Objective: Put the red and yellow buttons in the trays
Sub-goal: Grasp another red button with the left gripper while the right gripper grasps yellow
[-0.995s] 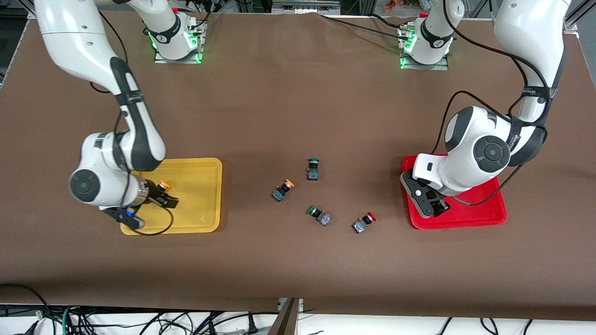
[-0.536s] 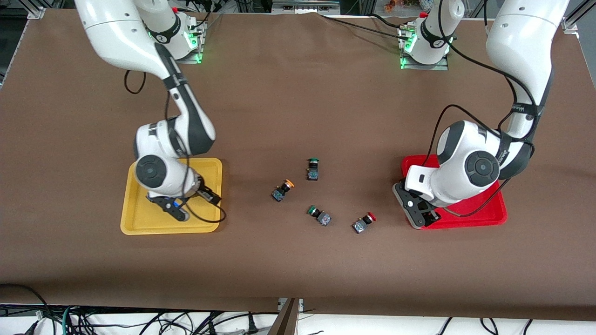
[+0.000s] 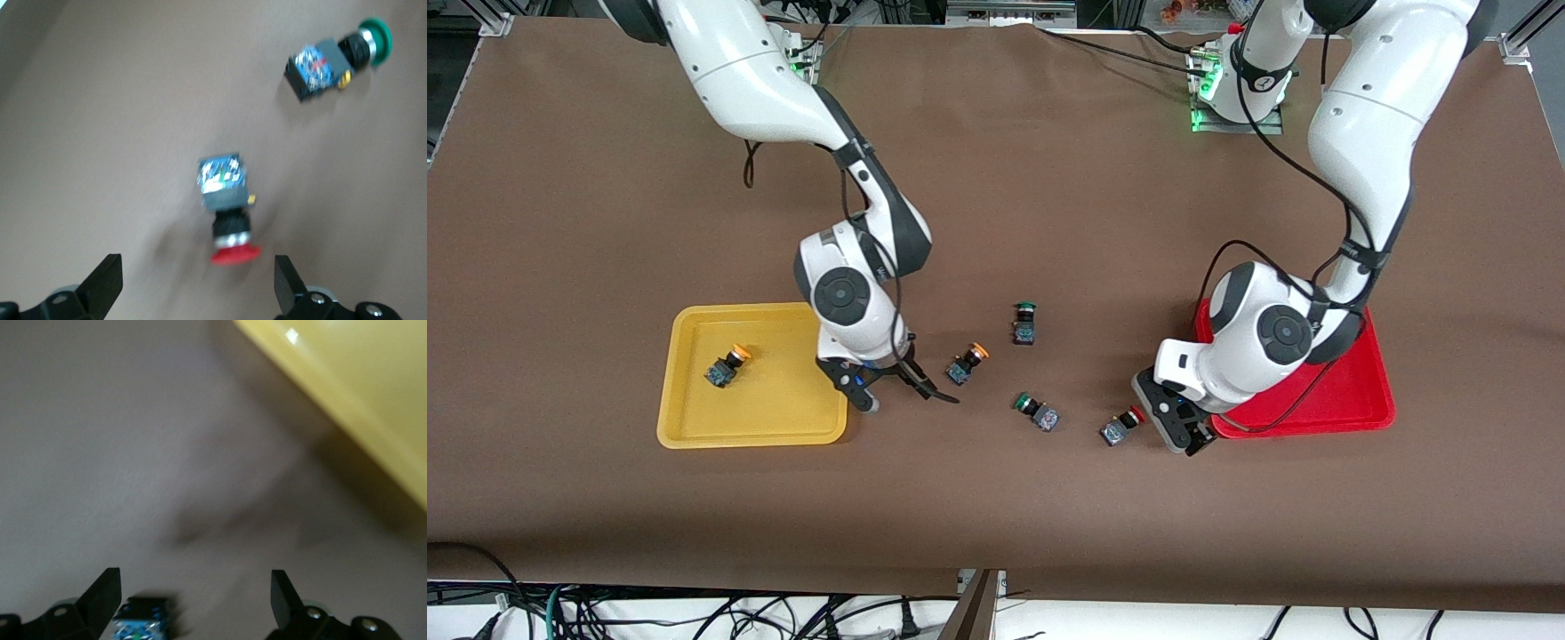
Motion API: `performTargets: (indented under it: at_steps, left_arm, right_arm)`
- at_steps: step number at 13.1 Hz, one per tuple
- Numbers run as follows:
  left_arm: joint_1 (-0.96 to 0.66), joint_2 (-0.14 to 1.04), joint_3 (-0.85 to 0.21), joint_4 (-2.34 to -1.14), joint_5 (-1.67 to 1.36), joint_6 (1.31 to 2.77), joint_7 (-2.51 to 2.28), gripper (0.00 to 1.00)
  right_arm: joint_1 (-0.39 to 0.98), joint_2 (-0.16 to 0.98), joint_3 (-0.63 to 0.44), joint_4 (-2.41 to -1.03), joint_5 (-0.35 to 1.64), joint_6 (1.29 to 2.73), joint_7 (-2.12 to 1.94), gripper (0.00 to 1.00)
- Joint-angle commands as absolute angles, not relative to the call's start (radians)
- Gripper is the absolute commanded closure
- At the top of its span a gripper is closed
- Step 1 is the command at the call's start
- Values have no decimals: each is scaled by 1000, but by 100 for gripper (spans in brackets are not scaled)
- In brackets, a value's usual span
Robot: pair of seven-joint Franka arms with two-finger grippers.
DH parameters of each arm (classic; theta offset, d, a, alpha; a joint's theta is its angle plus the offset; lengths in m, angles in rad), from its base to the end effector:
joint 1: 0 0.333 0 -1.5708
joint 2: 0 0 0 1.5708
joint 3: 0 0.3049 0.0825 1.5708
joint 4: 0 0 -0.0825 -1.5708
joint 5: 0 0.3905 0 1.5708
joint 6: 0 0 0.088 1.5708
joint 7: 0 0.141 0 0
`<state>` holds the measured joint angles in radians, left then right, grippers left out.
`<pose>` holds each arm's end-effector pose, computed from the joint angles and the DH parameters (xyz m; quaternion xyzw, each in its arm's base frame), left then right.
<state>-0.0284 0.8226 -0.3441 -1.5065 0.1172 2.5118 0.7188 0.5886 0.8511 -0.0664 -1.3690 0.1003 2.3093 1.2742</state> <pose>0.7008 -0.2323 0.1756 0.8577 -0.4949 0.1268 0.0578 0.6391 0.3830 0.1699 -0.9217 0.3850 -0.0174 0.0446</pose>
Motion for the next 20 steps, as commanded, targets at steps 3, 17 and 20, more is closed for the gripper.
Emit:
performTargets:
  at_steps: [3, 17, 20]
  left_arm:
    - [-55, 932, -344, -1431, 61, 2634, 692, 0]
    - [-83, 960, -345, -1419, 46, 2661, 687, 74]
    - [-83, 953, -347, -1419, 46, 2657, 687, 80]
  right_arm:
    - [655, 960, -77, -1232, 103, 2304, 1347, 1]
    - [710, 994, -81, -1230, 100, 2342, 1345, 78]
    - [701, 968, -90, -1226, 98, 2295, 1315, 88]
